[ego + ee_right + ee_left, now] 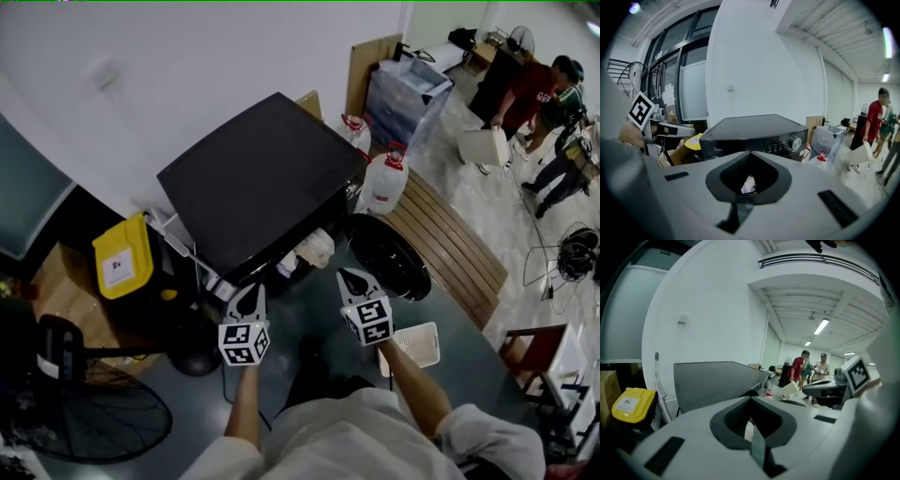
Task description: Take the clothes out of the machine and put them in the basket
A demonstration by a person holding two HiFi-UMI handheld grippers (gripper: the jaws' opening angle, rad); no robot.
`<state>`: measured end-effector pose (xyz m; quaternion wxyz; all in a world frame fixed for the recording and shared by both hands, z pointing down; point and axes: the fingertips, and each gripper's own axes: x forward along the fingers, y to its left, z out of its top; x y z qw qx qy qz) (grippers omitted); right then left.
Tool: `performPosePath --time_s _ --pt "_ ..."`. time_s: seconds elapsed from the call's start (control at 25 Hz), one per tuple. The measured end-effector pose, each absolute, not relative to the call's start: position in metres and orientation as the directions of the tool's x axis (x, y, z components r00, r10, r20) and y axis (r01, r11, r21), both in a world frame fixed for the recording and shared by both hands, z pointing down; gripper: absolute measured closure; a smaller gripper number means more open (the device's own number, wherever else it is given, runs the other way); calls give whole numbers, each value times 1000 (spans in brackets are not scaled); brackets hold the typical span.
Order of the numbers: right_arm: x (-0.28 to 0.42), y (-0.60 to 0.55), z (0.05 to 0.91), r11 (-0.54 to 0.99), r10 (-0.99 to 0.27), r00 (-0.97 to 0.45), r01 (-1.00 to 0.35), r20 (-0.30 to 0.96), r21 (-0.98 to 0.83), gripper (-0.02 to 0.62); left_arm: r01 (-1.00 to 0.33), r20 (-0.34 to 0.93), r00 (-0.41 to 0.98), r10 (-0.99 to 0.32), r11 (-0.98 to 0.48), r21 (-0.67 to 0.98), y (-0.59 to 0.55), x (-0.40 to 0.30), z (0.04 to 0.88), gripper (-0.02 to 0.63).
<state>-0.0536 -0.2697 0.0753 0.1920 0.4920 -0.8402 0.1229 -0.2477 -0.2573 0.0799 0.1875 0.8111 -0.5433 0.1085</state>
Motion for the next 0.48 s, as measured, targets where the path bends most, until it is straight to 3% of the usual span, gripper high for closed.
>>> performPosePath --time_s 0.48 --pt "-13 -223 126 511 -759 -473 -859 448 -40 572 -943 435 328 -838 -315 104 -208 -219 139 586"
